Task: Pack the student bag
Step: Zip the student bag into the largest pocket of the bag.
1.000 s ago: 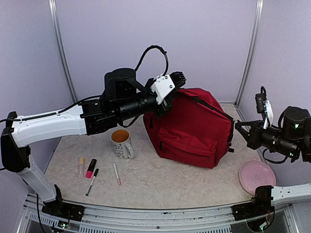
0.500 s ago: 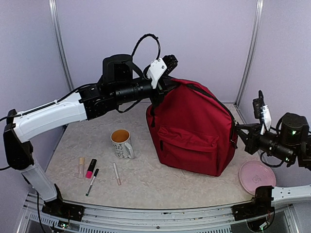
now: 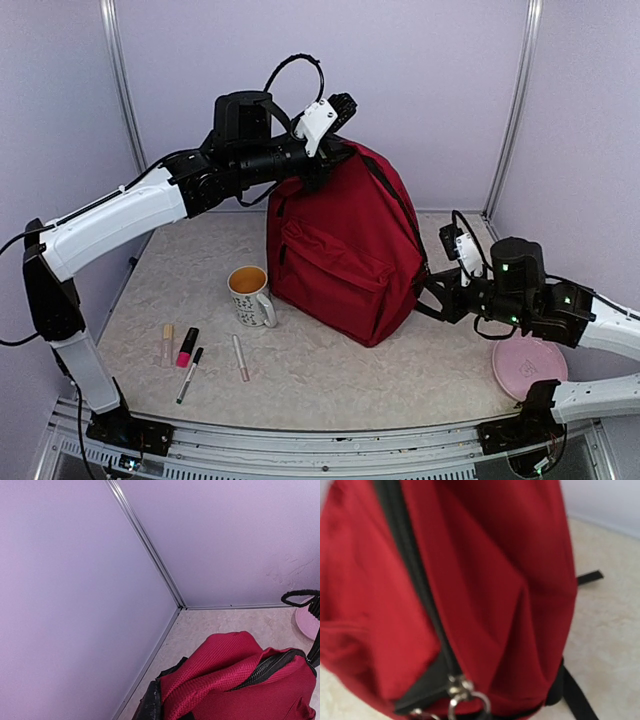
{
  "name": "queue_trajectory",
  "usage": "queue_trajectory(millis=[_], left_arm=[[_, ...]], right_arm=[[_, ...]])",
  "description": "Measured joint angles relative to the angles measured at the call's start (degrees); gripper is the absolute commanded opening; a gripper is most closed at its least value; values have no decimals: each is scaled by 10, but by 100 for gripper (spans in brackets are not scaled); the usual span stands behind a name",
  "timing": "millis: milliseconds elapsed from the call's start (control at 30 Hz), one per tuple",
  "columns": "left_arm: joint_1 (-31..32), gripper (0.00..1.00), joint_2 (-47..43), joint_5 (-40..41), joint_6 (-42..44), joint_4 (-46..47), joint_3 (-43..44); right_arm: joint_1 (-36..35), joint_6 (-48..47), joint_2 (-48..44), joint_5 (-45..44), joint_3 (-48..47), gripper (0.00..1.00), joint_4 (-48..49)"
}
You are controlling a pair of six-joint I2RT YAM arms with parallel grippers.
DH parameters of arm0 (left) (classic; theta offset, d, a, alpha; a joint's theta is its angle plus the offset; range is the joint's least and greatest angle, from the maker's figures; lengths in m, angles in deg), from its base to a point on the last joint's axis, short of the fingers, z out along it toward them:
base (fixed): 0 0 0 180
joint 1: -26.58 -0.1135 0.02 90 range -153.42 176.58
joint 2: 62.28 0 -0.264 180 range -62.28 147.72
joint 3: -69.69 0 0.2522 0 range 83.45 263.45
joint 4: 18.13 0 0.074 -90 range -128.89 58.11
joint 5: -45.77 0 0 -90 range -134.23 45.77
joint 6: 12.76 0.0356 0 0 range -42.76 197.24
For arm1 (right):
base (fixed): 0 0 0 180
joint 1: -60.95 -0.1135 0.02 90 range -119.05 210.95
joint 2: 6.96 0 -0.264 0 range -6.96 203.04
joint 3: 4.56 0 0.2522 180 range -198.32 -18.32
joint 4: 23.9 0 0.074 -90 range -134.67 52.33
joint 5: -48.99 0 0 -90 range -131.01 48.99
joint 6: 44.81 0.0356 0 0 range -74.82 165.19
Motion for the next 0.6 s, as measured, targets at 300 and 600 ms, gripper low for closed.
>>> queue_trajectory(millis=[300, 600], left_arm=[[-6, 0, 56, 17, 36, -14, 57], [-7, 0, 73, 28, 66, -34, 83]], right_arm=[[20, 15, 50, 164, 78, 0, 169], [3, 27, 38, 258, 125, 0, 272]])
